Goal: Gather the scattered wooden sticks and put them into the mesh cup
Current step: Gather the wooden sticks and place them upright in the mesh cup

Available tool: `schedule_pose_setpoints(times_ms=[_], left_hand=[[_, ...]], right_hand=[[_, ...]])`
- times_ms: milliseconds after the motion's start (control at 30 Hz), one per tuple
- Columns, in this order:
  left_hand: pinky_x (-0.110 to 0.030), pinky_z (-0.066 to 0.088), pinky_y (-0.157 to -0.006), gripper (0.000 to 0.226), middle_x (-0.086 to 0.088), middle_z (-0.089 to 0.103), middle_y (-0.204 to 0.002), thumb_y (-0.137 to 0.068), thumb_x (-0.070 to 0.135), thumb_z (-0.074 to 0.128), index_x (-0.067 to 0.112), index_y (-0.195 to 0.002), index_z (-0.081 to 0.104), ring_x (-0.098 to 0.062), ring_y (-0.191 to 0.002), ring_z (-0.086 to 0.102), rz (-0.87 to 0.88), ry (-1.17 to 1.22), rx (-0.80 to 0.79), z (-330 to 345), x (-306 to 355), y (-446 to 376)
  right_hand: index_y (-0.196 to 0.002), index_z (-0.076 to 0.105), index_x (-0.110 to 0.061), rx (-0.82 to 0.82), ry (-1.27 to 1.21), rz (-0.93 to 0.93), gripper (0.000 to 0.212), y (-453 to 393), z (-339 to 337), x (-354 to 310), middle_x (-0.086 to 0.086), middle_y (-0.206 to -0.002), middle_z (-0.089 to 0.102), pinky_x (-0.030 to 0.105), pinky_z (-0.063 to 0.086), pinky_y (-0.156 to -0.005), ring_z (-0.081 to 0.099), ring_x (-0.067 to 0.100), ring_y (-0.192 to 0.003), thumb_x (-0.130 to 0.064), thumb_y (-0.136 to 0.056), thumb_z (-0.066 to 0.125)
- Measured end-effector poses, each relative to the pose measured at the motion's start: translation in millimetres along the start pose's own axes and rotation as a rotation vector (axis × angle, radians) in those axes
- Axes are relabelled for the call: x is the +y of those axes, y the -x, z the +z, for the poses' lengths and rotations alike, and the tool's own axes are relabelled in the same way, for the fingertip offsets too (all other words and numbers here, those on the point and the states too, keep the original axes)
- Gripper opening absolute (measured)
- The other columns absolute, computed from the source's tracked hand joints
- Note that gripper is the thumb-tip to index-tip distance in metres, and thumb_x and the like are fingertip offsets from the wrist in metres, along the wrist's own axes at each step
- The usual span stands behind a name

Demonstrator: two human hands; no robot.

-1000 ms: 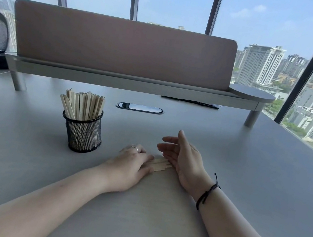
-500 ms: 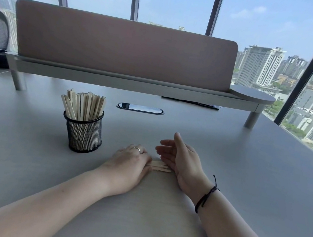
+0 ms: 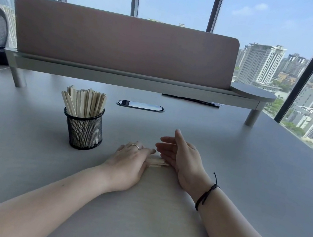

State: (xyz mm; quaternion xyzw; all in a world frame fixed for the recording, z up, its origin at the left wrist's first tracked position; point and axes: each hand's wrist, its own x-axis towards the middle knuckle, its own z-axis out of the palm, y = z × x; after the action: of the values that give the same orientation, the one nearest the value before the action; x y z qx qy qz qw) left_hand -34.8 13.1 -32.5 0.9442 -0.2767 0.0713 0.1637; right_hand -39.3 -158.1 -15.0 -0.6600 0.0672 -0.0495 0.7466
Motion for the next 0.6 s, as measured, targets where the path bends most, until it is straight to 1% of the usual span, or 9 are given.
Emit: schedule_pose_setpoints(times_ms=[67, 167, 233, 300, 367, 433, 500, 533, 600], left_hand=[[-0.037, 0.033, -0.109, 0.042, -0.004, 0.053, -0.130, -0.102, 0.025, 0.044, 0.025, -0.143, 0.050, -0.025, -0.128, 0.045, 0.003, 0.012, -0.004, 0.2, -0.3, 0.4], [-0.041, 0.041, -0.102, 0.031, 0.001, 0.050, -0.121, -0.101, 0.031, 0.042, 0.035, -0.125, 0.061, -0.028, -0.118, 0.050, -0.011, 0.063, -0.006, -0.5, -2.1, 2.3], [-0.040, 0.043, -0.100, 0.028, 0.000, 0.049, -0.121, -0.100, 0.031, 0.044, 0.030, -0.117, 0.065, -0.028, -0.116, 0.052, -0.007, 0.069, 0.001, -1.6, -1.9, 2.9], [-0.037, 0.040, -0.103, 0.027, -0.003, 0.048, -0.128, -0.101, 0.026, 0.046, 0.021, -0.117, 0.066, -0.027, -0.120, 0.051, -0.011, 0.050, -0.004, -2.2, -0.6, 3.0], [-0.037, 0.035, -0.109, 0.029, -0.006, 0.044, -0.140, -0.101, 0.027, 0.045, 0.016, -0.123, 0.063, -0.028, -0.130, 0.045, -0.034, 0.024, -0.028, -2.2, -0.6, 2.5], [-0.047, 0.033, -0.113, 0.033, -0.006, 0.034, -0.153, -0.102, 0.034, 0.042, 0.020, -0.124, 0.061, -0.032, -0.139, 0.035, -0.076, 0.015, -0.068, -1.2, -2.8, 2.3], [-0.056, 0.034, -0.110, 0.035, -0.002, 0.027, -0.158, -0.100, 0.041, 0.039, 0.027, -0.122, 0.062, -0.034, -0.143, 0.028, -0.098, 0.027, -0.073, -2.7, -2.8, 3.3], [-0.055, 0.033, -0.111, 0.034, -0.001, 0.028, -0.158, -0.100, 0.040, 0.040, 0.028, -0.122, 0.063, -0.033, -0.143, 0.027, -0.090, 0.026, -0.055, -3.1, -2.2, 3.3], [-0.044, 0.029, -0.114, 0.032, 0.001, 0.038, -0.155, -0.102, 0.034, 0.045, 0.025, -0.125, 0.065, -0.026, -0.141, 0.029, -0.052, 0.003, -0.001, -3.2, -0.6, 3.0]], right_hand=[[-0.094, 0.074, -0.009, 0.004, 0.001, -0.003, 0.048, 0.1, 0.2, -0.4, 0.017, -0.096, 0.077, 0.046, 0.053, -0.100, 0.069, 0.036, -0.106, -0.048, -0.100, 0.047], [-0.093, 0.075, -0.011, -0.002, 0.051, -0.028, 0.042, 0.4, 1.6, 0.6, 0.016, -0.094, 0.077, 0.044, 0.054, -0.098, 0.070, 0.034, -0.103, -0.044, -0.100, 0.050], [-0.090, 0.074, -0.014, -0.008, 0.119, -0.069, 0.031, 0.0, 2.9, 3.5, 0.013, -0.092, 0.077, 0.045, 0.053, -0.096, 0.071, 0.031, -0.098, -0.037, -0.099, 0.055], [-0.089, 0.074, -0.016, -0.012, 0.178, -0.103, 0.020, -1.2, 3.5, 6.4, 0.008, -0.089, 0.078, 0.046, 0.053, -0.095, 0.072, 0.032, -0.097, -0.029, -0.096, 0.061], [-0.090, 0.074, -0.017, -0.019, 0.209, -0.113, 0.015, -1.5, 3.0, 7.5, 0.004, -0.086, 0.078, 0.046, 0.054, -0.094, 0.071, 0.032, -0.098, -0.025, -0.095, 0.063], [-0.091, 0.074, -0.016, -0.024, 0.214, -0.118, 0.013, -1.1, 2.4, 7.3, 0.003, -0.083, 0.078, 0.044, 0.055, -0.092, 0.072, 0.031, -0.093, -0.022, -0.095, 0.063], [-0.091, 0.073, -0.016, -0.029, 0.213, -0.124, 0.012, -0.2, 2.3, 6.7, 0.004, -0.083, 0.077, 0.043, 0.056, -0.089, 0.071, 0.026, -0.087, -0.020, -0.095, 0.063], [-0.092, 0.073, -0.016, -0.033, 0.214, -0.127, 0.011, 0.6, 2.6, 6.2, 0.004, -0.084, 0.077, 0.041, 0.056, -0.088, 0.071, 0.024, -0.088, -0.019, -0.095, 0.063], [-0.093, 0.072, -0.016, -0.038, 0.217, -0.126, 0.011, 1.8, 2.9, 5.5, 0.005, -0.085, 0.076, 0.039, 0.057, -0.087, 0.072, 0.020, -0.090, -0.019, -0.096, 0.063]])
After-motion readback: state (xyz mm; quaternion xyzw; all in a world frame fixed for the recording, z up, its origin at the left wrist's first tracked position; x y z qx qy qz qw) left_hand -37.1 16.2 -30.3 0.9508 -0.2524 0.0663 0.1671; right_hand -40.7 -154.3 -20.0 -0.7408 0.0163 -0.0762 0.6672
